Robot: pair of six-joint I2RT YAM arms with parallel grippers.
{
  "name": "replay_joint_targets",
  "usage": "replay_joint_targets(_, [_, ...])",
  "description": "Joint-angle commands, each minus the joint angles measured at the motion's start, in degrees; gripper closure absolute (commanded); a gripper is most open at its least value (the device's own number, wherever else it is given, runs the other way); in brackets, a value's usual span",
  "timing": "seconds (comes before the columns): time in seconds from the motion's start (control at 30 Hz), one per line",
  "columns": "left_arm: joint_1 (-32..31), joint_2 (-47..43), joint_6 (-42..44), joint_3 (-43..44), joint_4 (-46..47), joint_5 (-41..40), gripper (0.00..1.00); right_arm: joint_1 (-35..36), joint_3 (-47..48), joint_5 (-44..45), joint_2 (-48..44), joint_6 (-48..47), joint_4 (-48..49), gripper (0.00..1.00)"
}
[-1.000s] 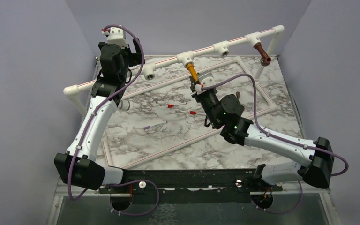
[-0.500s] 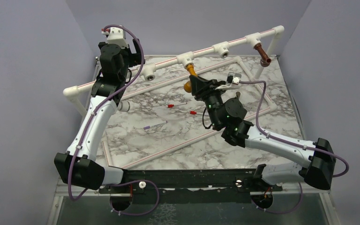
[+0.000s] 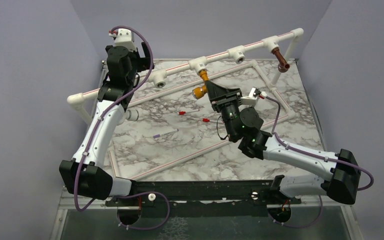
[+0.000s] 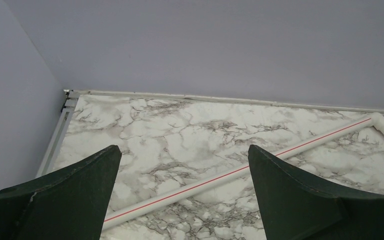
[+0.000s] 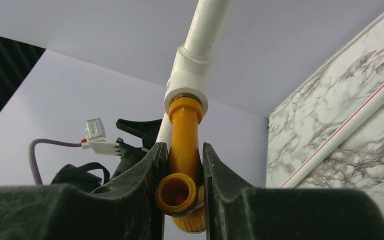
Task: Install the water faucets
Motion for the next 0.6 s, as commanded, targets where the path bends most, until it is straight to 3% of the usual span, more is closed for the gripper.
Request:
replay_joint_targets(0.0, [0.4,2.3,-0.5,-3.3,-8.7,1.9,0.01,2.0,-1.1,-6.2,-1.0,13.2,-1.2,1.0])
replay_joint_targets(0.1, [0.4,2.3,-0.5,-3.3,-8.7,2.0,0.01,2.0,-1.1,-6.5,-1.6,11.6,-1.4,0.99])
replay_joint_targets(0.17, [0.4,2.3,-0.5,-3.3,-8.7,2.1,0.01,2.0,-0.9,-6.3,-2.2,9.6,-2.2,0.93])
replay_joint_targets(0.23, [0.5,2.3,-0.6,-3.2,-8.7,2.2,0.01,2.0,-1.1,-6.2,-2.9,6.8,-2.4,0.76])
replay_joint_targets(0.33, [0.7,2.4,-0.7,-3.2,-8.7,2.6,0.01,2.0,-2.3,-6.0,-4.5,4.2,-2.5,0.42])
replay_joint_targets(0.4, [0.8,2.5,-0.8,-3.2,-8.7,2.8,0.01,2.0,-3.1,-6.3,-5.6,2.0,-2.4,0.27])
replay_joint_targets(0.57, [1.1,2.6,-1.0,-3.2,-8.6,3.1,0.01,2.0,-3.4,-6.4,-8.8,-3.6,-6.1,0.14])
